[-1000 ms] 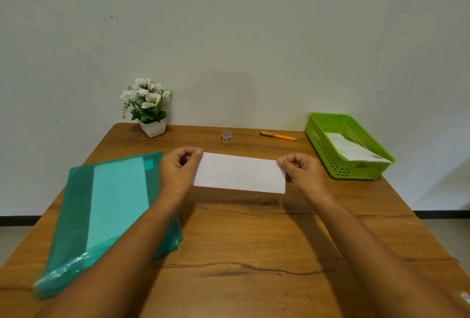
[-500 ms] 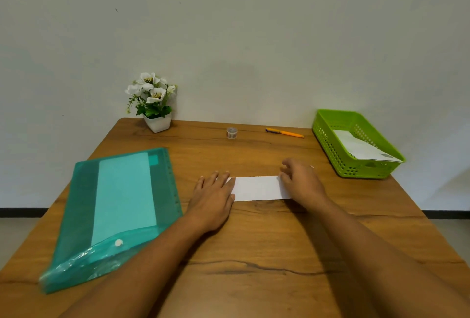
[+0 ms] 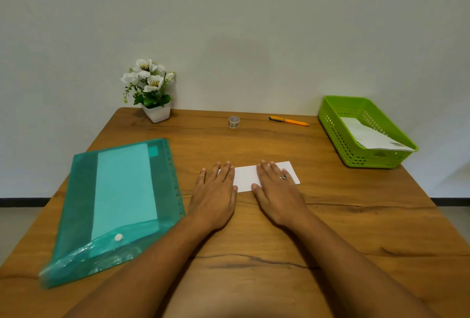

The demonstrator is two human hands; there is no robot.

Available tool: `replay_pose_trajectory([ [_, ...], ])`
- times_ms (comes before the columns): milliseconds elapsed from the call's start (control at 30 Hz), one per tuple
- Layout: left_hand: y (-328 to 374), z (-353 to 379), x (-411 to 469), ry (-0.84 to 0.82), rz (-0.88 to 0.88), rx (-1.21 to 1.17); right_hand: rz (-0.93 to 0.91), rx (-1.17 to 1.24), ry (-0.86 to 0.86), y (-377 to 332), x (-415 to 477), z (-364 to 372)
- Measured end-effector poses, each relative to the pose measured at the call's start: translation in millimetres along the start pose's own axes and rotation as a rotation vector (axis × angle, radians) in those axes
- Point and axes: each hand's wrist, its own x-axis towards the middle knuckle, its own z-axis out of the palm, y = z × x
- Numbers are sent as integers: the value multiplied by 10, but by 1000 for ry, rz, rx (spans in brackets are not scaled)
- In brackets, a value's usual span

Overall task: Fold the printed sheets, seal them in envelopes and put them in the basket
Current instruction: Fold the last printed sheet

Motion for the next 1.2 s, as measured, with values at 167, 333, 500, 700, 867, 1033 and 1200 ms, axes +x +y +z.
replay_pose_trajectory([
  [167,-14,12,-5,1,-3,2,151,-69,-59,490,-47,-101],
  [333,1,7,6,-5,-8,11,162,-103,-51,246,30,-161],
  [500,-1,16,-5,-6,-8,30,-57,-30,-32,-270,49,-36],
  [700,9,-8,-5,-22,-15,21,41,-40,-46,112,37,-19],
  [867,20,-21,-6,-49,-30,29,165,-64,-60,525,-1,-107],
  [1033,43,-85,22,-126,-110,39,166,-51,-41,498,-4,-124],
  [1200,-15,-449,-190,-18,-64,-42,64,16,110,113,-35,-305],
])
